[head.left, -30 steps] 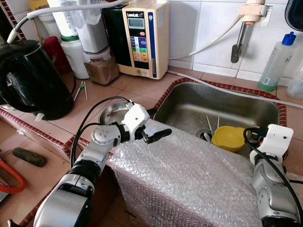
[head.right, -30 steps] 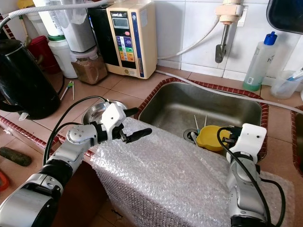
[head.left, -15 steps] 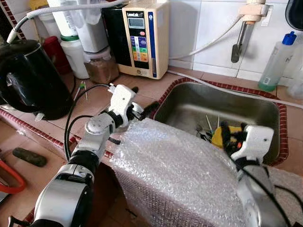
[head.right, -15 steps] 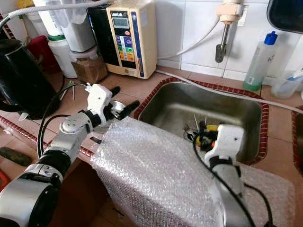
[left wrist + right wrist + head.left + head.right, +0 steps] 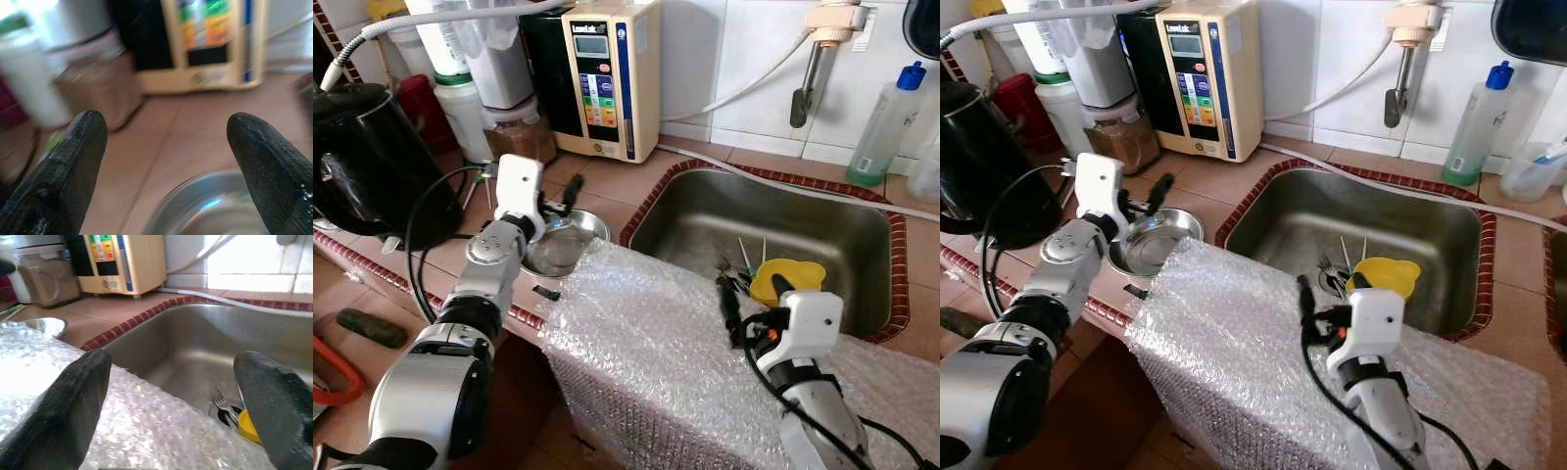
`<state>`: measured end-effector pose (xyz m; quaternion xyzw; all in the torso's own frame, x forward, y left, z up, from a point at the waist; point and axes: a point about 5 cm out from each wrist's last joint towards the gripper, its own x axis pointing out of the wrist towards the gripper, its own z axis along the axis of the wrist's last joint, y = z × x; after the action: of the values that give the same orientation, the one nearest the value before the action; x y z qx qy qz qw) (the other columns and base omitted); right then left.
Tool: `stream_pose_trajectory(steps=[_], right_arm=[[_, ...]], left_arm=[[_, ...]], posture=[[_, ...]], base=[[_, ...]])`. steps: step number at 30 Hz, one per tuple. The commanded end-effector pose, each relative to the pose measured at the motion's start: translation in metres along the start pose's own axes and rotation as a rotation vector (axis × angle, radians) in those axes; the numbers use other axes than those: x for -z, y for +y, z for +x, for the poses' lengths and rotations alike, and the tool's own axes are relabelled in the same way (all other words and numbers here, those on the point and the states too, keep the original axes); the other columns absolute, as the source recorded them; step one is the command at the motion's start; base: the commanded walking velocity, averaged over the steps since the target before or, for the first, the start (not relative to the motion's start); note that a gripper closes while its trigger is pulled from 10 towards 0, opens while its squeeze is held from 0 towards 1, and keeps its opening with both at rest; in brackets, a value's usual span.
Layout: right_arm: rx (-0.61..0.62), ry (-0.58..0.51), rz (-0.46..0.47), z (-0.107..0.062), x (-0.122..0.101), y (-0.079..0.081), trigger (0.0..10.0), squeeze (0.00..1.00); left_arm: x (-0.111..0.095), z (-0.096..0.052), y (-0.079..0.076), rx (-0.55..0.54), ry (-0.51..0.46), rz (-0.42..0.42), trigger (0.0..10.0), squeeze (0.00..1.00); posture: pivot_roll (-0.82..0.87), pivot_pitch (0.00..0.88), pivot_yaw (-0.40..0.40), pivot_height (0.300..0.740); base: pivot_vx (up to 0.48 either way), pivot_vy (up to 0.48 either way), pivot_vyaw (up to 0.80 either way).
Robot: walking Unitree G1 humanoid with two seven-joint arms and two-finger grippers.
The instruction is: Kitchen organization
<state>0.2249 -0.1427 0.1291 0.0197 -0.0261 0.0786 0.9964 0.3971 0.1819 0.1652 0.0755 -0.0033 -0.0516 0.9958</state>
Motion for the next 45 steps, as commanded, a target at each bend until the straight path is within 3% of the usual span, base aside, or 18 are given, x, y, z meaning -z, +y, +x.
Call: stream_pose_trajectory(steps=[1,8,21,22,23,24,25,31,33,34,35,36,38,40,41,43,44,45], right_arm=[[-0.027,-0.002,-0.002,-0.001,-0.003,0.005,10.0,1.0],[-0.109,0.007,-0.01,-0.002,-0.005,0.017,10.0,1.0],[-0.21,0.011,0.01,-0.005,-0.007,0.032,10.0,1.0],[-0.222,0.013,0.007,-0.005,-0.007,0.034,10.0,0.79],[-0.227,0.015,0.005,-0.005,-0.007,0.035,10.0,0.45],[-0.227,0.015,0.005,-0.005,-0.007,0.035,10.0,0.45],[-0.23,0.015,0.005,-0.005,-0.007,0.035,10.0,0.05],[-0.252,0.013,0.006,-0.005,-0.008,0.036,10.0,0.0],[-0.282,0.014,0.012,-0.006,-0.009,0.039,10.0,0.0],[-0.287,0.013,0.013,-0.007,-0.009,0.04,10.0,0.0],[-0.303,0.007,0.019,-0.007,-0.01,0.042,10.0,0.0],[-0.311,0.005,0.021,-0.008,-0.011,0.042,10.0,0.0],[-0.321,-0.002,0.022,-0.008,-0.013,0.044,10.0,0.0],[-0.32,-0.002,0.022,-0.008,-0.013,0.044,10.0,0.0],[-0.318,-0.002,0.019,-0.008,-0.012,0.044,10.0,0.0],[-0.317,-0.001,0.017,-0.007,-0.012,0.043,10.0,0.0],[-0.316,-0.002,0.014,-0.007,-0.012,0.043,10.0,0.0],[-0.317,-0.002,0.013,-0.007,-0.012,0.043,10.0,0.0]], left_arm=[[0.006,-0.002,0.011,-0.06,0.055,0.013,10.0,1.0],[0.023,-0.011,0.034,-0.178,0.161,0.024,10.0,1.0],[0.05,-0.023,0.038,-0.173,0.319,0.014,10.0,1.0],[0.055,-0.025,0.038,-0.176,0.344,-0.001,10.0,0.87],[0.06,-0.027,0.038,-0.177,0.371,-0.019,10.0,0.55],[0.061,-0.028,0.038,-0.177,0.376,-0.023,10.0,0.55],[0.062,-0.028,0.038,-0.181,0.383,-0.034,10.0,0.0],[0.077,-0.036,0.036,-0.197,0.479,-0.152,10.0,0.0],[0.08,-0.037,0.033,-0.192,0.502,-0.196,7.5,0.0],[0.08,-0.037,0.033,-0.194,0.505,-0.2,7.5,0.0],[0.081,-0.037,0.031,-0.186,0.506,-0.218,4.0,0.0],[0.081,-0.036,0.031,-0.183,0.503,-0.216,3.8,0.0],[0.077,-0.034,0.03,-0.19,0.476,-0.22,4.9,0.0],[0.076,-0.034,0.031,-0.193,0.472,-0.221,4.9,0.0],[0.075,-0.033,0.031,-0.194,0.466,-0.22,6.7,0.0],[0.074,-0.032,0.032,-0.195,0.462,-0.222,7.0,0.0],[0.068,-0.03,0.035,-0.214,0.436,-0.222,10.0,0.0],[0.065,-0.029,0.036,-0.221,0.426,-0.22,10.0,0.0]], posture=[[-0.06,0.0,0.14,0.74],[-0.05,0.0,0.142,0.74],[-0.04,0.0,0.144,0.74],[-0.04,0.0,0.144,0.74],[-0.04,0.0,0.144,0.74],[-0.04,0.0,0.144,0.74],[-0.04,0.0,0.144,0.74],[-0.04,0.0,0.147,0.74],[-0.05,0.0,0.148,0.74],[-0.05,0.0,0.148,0.74],[-0.05,0.0,0.149,0.74],[-0.05,0.0,0.149,0.74],[-0.05,0.0,0.15,0.74],[-0.05,0.0,0.15,0.74],[-0.05,0.0,0.151,0.74],[-0.04,0.0,0.151,0.74],[-0.04,0.0,0.151,0.74],[-0.04,0.0,0.151,0.74]], base=[[0.0,0.0,0.0],[0.0,0.0,0.0],[0.0,0.0,0.0],[0.0,0.0,0.0],[0.0,0.0,0.0],[0.0,0.0,0.0],[0.0,0.0,0.0],[0.0,0.0,0.0],[0.0,0.0,0.0],[0.0,0.0,0.0],[0.0,0.0,0.0],[0.0,0.0,0.0],[0.0,0.0,0.0],[0.0,0.0,0.0],[0.0,0.0,0.0],[0.0,0.0,0.0],[0.0,0.0,0.0],[0.0,0.0,0.0]])
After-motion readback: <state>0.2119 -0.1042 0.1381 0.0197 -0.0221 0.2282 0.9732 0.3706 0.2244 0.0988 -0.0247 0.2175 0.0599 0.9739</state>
